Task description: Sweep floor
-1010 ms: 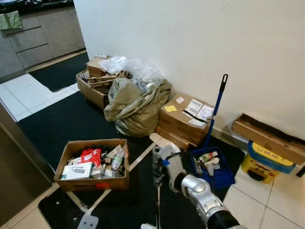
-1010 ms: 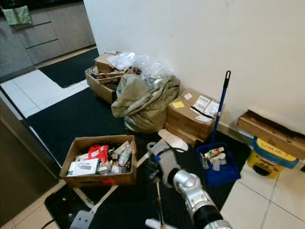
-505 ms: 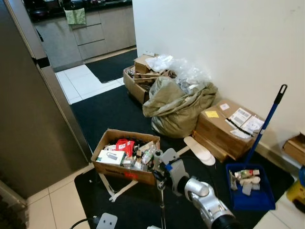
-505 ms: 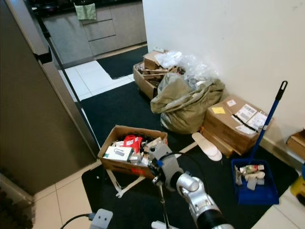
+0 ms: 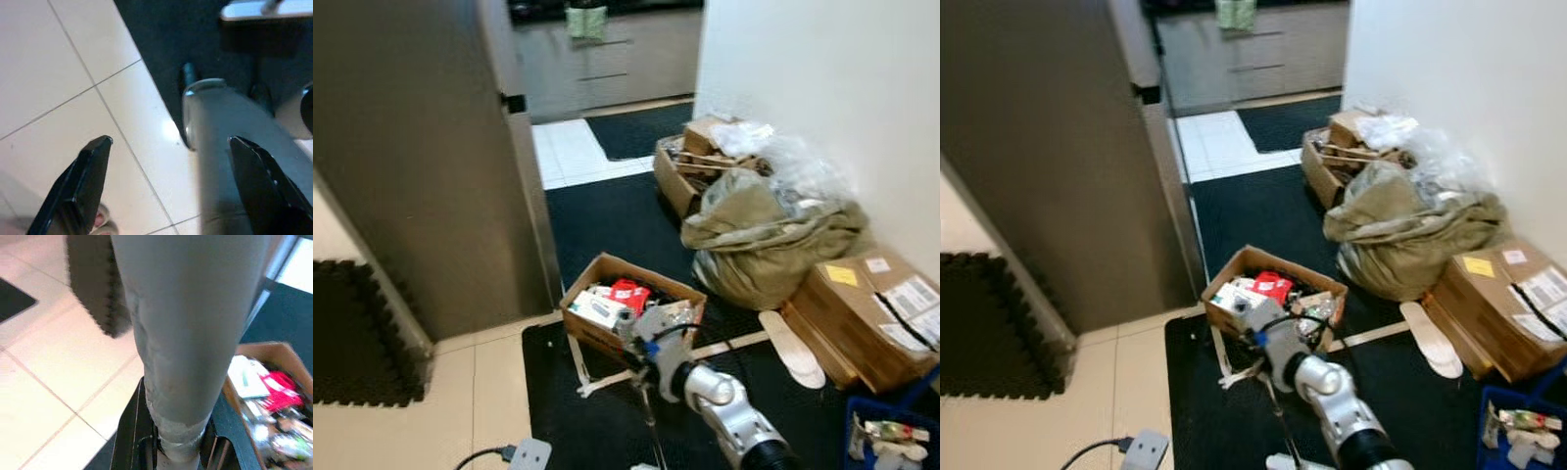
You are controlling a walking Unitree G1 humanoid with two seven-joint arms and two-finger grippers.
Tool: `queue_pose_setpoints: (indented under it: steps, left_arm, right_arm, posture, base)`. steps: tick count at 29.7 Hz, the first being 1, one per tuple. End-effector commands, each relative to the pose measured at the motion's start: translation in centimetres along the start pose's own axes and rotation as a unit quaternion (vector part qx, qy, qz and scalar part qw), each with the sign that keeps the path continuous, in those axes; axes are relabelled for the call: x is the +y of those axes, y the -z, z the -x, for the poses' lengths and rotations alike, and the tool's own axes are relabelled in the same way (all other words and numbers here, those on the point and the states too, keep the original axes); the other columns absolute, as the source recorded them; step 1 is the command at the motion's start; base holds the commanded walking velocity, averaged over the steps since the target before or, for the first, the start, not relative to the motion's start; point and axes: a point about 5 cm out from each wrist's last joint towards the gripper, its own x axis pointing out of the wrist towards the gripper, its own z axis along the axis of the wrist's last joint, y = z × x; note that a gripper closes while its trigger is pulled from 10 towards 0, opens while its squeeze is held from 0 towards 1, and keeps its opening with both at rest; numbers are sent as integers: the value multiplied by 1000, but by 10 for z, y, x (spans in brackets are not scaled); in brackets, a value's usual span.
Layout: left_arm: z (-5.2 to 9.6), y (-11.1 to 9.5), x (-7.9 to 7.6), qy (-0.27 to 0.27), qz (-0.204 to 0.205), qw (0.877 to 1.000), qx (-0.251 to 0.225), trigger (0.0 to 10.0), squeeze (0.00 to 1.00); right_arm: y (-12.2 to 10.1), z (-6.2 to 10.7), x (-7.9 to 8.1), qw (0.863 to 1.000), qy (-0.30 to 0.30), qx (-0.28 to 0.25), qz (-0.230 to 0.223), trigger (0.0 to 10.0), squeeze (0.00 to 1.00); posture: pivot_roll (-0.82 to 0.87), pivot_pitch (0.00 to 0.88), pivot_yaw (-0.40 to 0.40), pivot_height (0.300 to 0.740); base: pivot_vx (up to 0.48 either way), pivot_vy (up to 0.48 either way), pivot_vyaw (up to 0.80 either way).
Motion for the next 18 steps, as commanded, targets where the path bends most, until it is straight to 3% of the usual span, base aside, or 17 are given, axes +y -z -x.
queue_pose_setpoints:
  steps: [1,4,8,18]
  left_arm:
    - [1,4,4,-2,0,1000,4,10000,0]
    - [1,4,4,-2,0,1000,5,10000,0]
    - [1,7,5,-2,-3,1000,8,10000,0]
    - [1,8,5,2,-1,1000,11,10000,0]
  right_arm:
    - [-11,-2,0,1000,-6,-30,6,10000,0]
    - [-13,-3,1,999,-14,-35,8,10000,0]
    - [-20,-4,8,997,-46,-50,23,10000,0]
    - [-24,-5,10,996,-59,-54,31,10000,0]
  posture:
    - [-107,16,29,740]
    - [-106,16,29,740]
    - [-101,22,27,740]
    - [-95,25,22,740]
  base:
    - [0,0,781]
    - [0,0,781]
    - [276,0,778]
    - [294,0,774]
